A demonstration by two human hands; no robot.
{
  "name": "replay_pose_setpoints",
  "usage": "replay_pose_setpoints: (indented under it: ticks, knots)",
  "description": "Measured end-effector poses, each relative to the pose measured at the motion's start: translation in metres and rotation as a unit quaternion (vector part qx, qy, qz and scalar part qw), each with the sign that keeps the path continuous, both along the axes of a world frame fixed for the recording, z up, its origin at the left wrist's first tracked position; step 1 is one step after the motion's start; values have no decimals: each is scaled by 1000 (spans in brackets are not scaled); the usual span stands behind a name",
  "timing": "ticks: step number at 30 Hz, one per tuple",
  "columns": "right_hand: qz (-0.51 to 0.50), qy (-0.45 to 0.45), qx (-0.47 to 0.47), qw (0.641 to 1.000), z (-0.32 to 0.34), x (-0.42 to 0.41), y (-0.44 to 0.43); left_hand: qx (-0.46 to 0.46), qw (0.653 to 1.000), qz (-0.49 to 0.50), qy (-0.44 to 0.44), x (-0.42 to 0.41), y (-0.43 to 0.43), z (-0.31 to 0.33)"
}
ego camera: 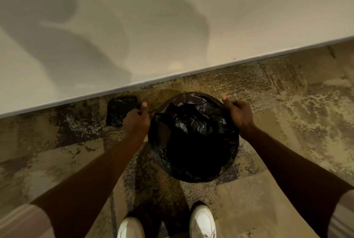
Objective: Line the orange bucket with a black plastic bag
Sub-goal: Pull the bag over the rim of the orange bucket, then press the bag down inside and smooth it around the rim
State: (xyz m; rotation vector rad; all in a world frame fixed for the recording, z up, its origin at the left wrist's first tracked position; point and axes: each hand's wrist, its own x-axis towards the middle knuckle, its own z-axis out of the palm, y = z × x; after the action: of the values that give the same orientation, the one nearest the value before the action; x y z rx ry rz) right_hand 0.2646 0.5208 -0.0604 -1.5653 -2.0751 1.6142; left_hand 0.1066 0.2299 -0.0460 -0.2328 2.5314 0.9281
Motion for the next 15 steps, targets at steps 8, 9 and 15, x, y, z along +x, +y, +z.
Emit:
replay_pose_setpoints:
  ticks: [8,9,15]
  knots:
    - [-2,-2,7,1000,11,24,-19,65,992,-86,-69,14,8,18]
    - [-6,-5,0,1000,10,29,-19,45,991,-95,-87,14,6,12]
    - [-101,9,-111,989,5,59,-24,148,959,41,-239,30,-10,5]
